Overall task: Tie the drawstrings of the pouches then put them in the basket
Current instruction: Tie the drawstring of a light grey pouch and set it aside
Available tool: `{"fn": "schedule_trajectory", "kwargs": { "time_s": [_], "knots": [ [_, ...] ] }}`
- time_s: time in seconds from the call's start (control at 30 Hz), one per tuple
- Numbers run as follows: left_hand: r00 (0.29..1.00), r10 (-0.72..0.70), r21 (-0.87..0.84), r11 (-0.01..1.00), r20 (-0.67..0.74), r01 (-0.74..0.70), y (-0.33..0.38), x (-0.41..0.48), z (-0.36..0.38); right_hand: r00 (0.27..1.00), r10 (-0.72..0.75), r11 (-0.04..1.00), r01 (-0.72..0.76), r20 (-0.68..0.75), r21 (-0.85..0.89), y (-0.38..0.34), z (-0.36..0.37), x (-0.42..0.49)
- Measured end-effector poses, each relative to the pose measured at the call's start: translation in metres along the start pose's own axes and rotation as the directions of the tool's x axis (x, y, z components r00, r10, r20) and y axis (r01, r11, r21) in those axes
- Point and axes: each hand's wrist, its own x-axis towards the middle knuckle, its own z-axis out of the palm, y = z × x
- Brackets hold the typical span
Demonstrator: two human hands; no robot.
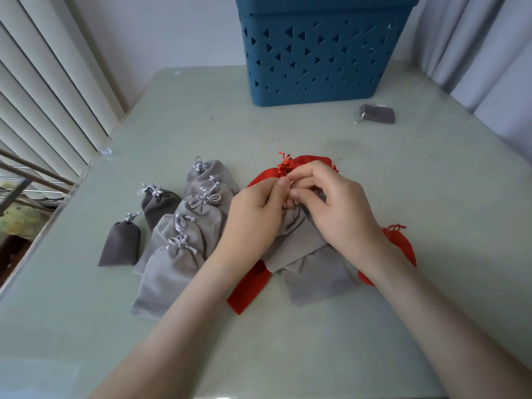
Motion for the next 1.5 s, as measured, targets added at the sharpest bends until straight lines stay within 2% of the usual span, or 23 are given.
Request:
{"fn": "schedule_trajectory", "kwargs": {
  "time_s": [0.1, 0.23, 0.37, 0.43, 0.47, 0.53, 0.6, 0.63, 0.73, 0.83, 0.97, 1.03, 1.1, 1.17, 1.3, 1.5],
  "knots": [
    [0.999, -0.008, -0.09, 0.996, 0.035, 0.011, 0.001, 0.0, -0.001, 0.997, -0.026, 1.0, 0.027, -0.073, 0.008, 0.001, -0.003, 0.001],
    [0.992, -0.047, -0.309, 0.947, 0.12, 0.082, 0.0, 0.001, -0.003, 0.975, -0.181, 0.976, 0.162, -0.13, -0.146, -0.001, -0.006, 0.001],
    [0.979, -0.092, -0.386, 0.909, 0.179, 0.156, 0.001, 0.002, -0.004, 0.94, -0.305, 0.922, 0.25, -0.156, -0.295, 0.001, -0.007, 0.002],
    [0.975, -0.102, -0.399, 0.9, 0.197, 0.175, 0.002, 0.003, -0.005, 0.933, -0.317, 0.92, 0.26, -0.171, -0.292, 0.001, -0.007, 0.002],
    [0.975, -0.102, -0.413, 0.894, 0.197, 0.176, 0.002, 0.003, -0.006, 0.943, -0.284, 0.941, 0.238, -0.174, -0.242, -0.001, -0.007, 0.002],
    [0.98, -0.091, -0.469, 0.868, 0.179, 0.166, 0.002, 0.003, -0.006, 0.984, -0.096, 0.995, 0.095, -0.148, -0.02, -0.004, -0.006, 0.002],
    [0.984, -0.078, -0.546, 0.824, 0.158, 0.153, 0.002, 0.004, -0.006, 0.994, 0.105, 0.98, -0.099, -0.026, 0.172, -0.003, -0.006, 0.004],
    [0.986, -0.075, -0.57, 0.809, 0.148, 0.147, 0.002, 0.004, -0.006, 0.987, 0.149, 0.963, -0.158, 0.056, 0.216, -0.002, -0.006, 0.005],
    [0.99, -0.059, -0.569, 0.813, 0.129, 0.122, 0.001, 0.003, -0.006, 0.953, 0.214, 0.901, -0.277, 0.215, 0.335, -0.003, -0.006, 0.003],
    [0.993, -0.053, -0.544, 0.832, 0.107, 0.104, -0.002, 0.003, -0.005, 0.935, 0.287, 0.85, -0.348, 0.207, 0.394, -0.003, -0.007, 0.002],
    [0.993, -0.042, -0.547, 0.832, 0.112, 0.097, -0.004, 0.004, -0.006, 0.919, 0.298, 0.836, -0.382, 0.257, 0.394, -0.004, -0.009, 0.003],
    [0.989, -0.045, -0.592, 0.797, 0.144, 0.122, -0.004, 0.005, -0.007, 0.894, 0.297, 0.751, -0.436, 0.336, 0.496, -0.005, -0.012, 0.004],
    [0.979, -0.037, -0.66, 0.734, 0.2, 0.163, -0.004, 0.006, -0.006, 0.857, 0.299, 0.619, -0.509, 0.42, 0.598, -0.007, -0.016, 0.006],
    [0.969, -0.009, -0.7, 0.689, 0.247, 0.185, -0.005, 0.007, -0.005, 0.843, 0.31, 0.565, -0.535, 0.439, 0.629, -0.006, -0.019, 0.007],
    [0.965, 0.02, -0.634, 0.758, 0.26, 0.155, -0.005, 0.009, -0.006, 0.889, 0.33, 0.728, -0.454, 0.317, 0.514, -0.001, -0.019, 0.006],
    [0.974, -0.005, -0.547, 0.827, 0.228, 0.132, 0.003, 0.009, -0.01, 0.921, 0.329, 0.851, -0.384, 0.207, 0.357, -0.003, -0.019, 0.007]
  ]
}}
